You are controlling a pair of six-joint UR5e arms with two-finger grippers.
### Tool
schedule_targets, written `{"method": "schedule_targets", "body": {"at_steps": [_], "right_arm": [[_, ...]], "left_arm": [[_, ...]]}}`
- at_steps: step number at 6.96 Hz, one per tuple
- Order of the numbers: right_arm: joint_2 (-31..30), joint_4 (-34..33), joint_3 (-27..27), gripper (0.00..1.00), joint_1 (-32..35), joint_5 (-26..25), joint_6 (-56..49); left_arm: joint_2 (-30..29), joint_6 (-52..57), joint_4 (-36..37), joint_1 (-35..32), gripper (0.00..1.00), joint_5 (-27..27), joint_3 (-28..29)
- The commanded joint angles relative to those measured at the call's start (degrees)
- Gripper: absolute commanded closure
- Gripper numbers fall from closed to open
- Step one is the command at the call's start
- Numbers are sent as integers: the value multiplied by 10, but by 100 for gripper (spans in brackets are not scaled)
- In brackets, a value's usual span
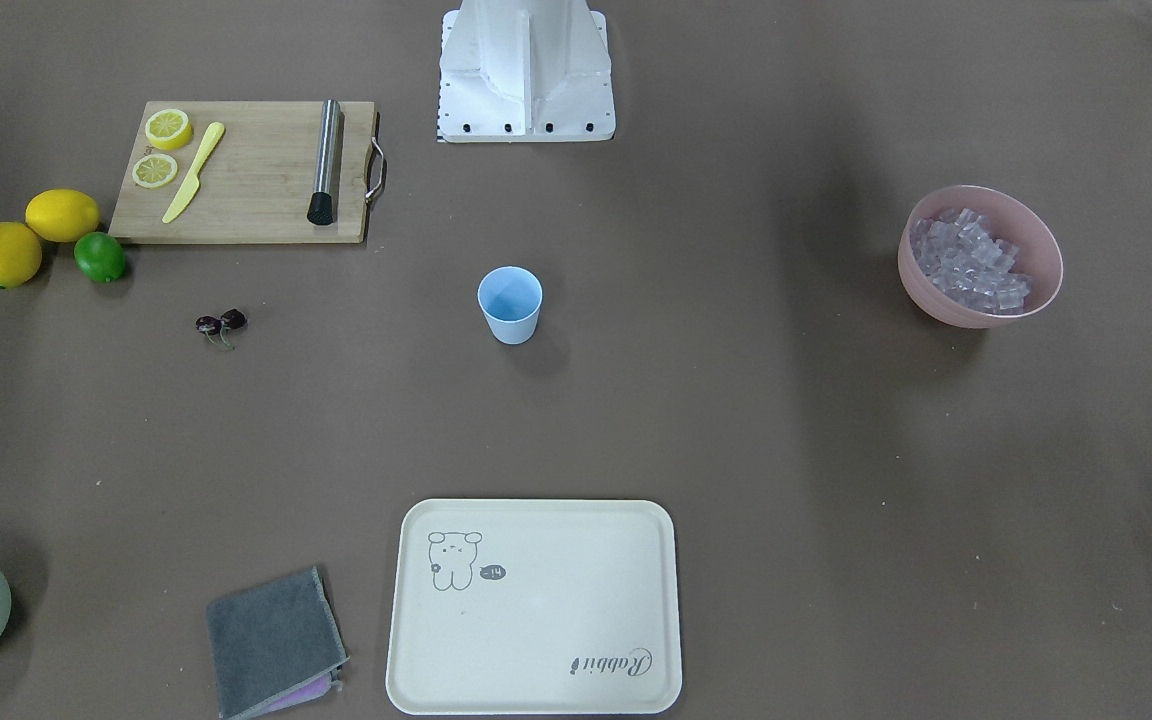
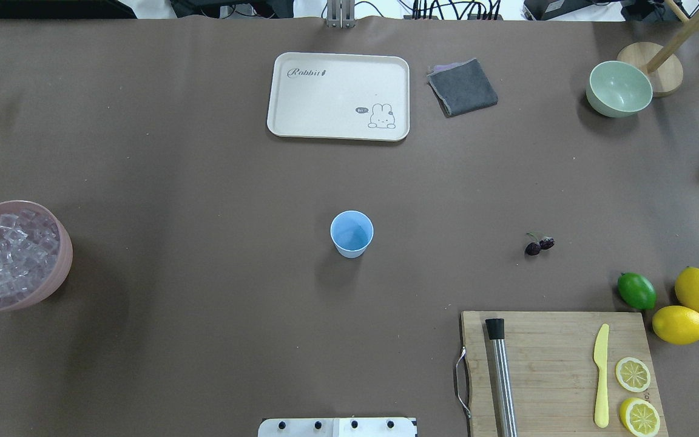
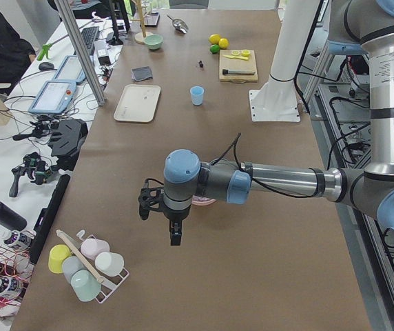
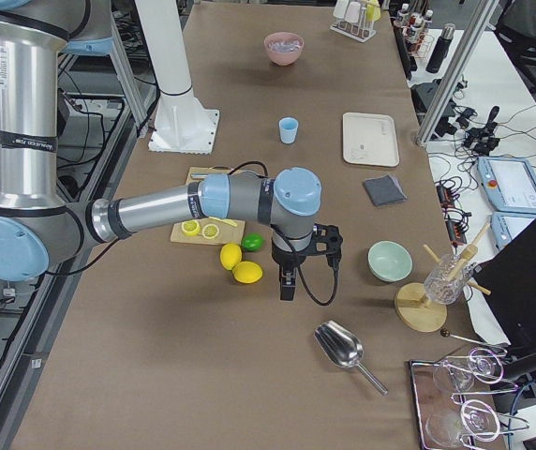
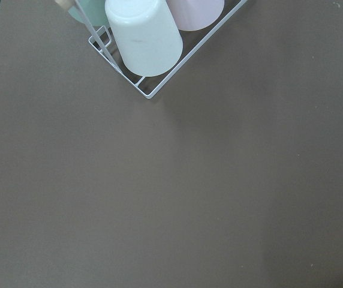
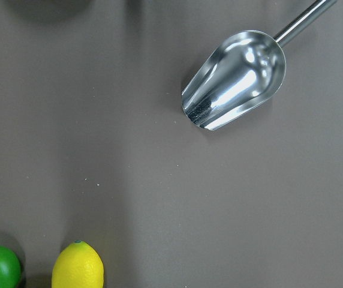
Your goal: Put ice and cherries in cup
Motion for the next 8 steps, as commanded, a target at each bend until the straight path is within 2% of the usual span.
{"method": "schedule_targets", "body": {"at_steps": [1, 8], "right_arm": [[0, 0, 0, 0, 0, -1, 0], [-1, 0, 16, 0, 2, -1, 0]], "left_arm": [[3, 0, 0, 0, 2, 3, 1], [16, 5, 3, -25, 2, 4, 6]]}}
